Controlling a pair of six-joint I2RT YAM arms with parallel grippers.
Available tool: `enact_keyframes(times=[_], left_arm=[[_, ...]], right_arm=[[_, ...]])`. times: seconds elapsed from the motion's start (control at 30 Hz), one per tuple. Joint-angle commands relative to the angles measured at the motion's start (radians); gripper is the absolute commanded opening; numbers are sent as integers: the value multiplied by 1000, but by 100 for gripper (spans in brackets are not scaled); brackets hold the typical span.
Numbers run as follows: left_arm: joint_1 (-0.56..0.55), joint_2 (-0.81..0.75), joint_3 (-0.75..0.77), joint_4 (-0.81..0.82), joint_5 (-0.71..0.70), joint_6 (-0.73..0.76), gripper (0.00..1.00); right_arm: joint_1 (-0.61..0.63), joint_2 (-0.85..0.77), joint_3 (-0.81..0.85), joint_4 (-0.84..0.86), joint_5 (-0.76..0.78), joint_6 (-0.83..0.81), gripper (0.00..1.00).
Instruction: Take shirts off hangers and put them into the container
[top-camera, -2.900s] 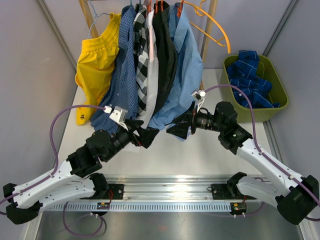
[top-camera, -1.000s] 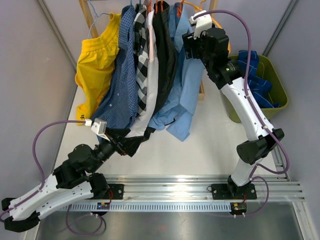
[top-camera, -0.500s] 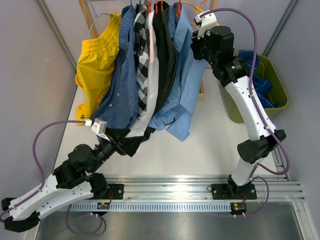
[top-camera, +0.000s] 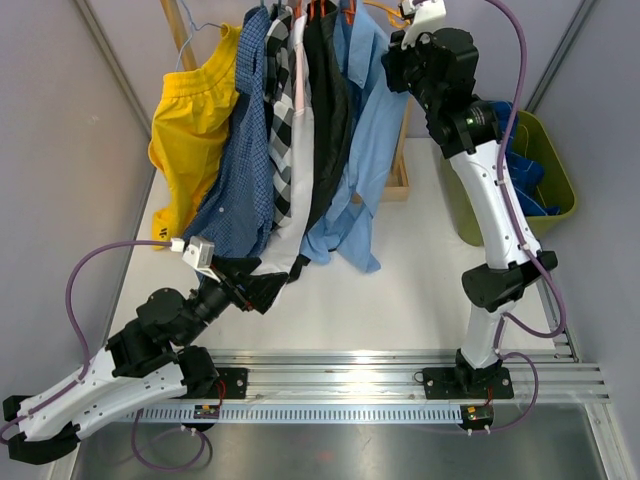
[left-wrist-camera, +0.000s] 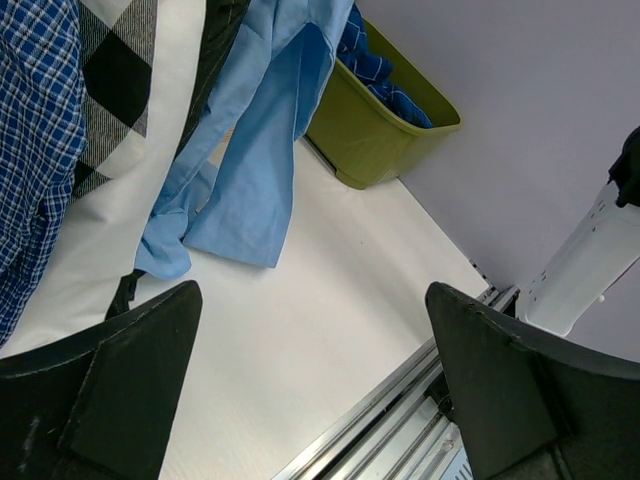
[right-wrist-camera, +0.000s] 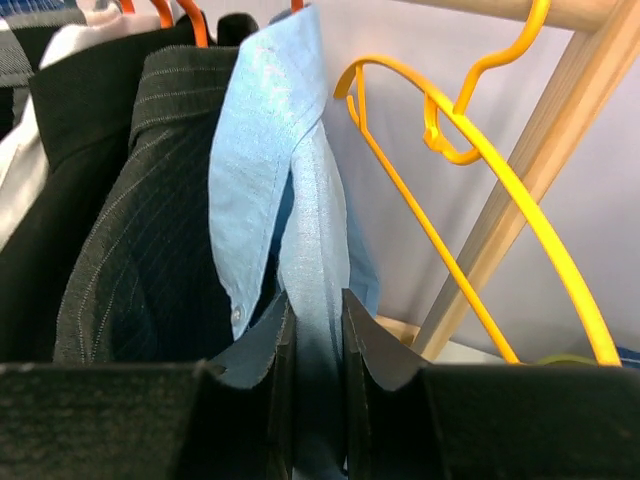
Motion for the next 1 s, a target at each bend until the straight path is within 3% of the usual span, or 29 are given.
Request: enact_keyframes(times=[0.0, 0.33, 0.57, 0.8, 0.97], left_arm=[[5, 4, 40, 3, -17, 7, 99], [3, 39, 49, 18, -8, 13, 99], [3, 73, 61, 35, 2, 14, 99], [3, 95, 77, 35, 3, 16, 99], [3, 98, 77, 54, -2, 24, 99]], right_arm=[[-11, -41, 20, 310, 21, 39, 0], [-11, -274, -301, 534, 24, 43, 0], [-11, -372, -368, 592, 35, 20, 0], [-9, -479, -457, 499, 70, 11, 0], [-9, -712, -702, 363, 42, 84, 0]])
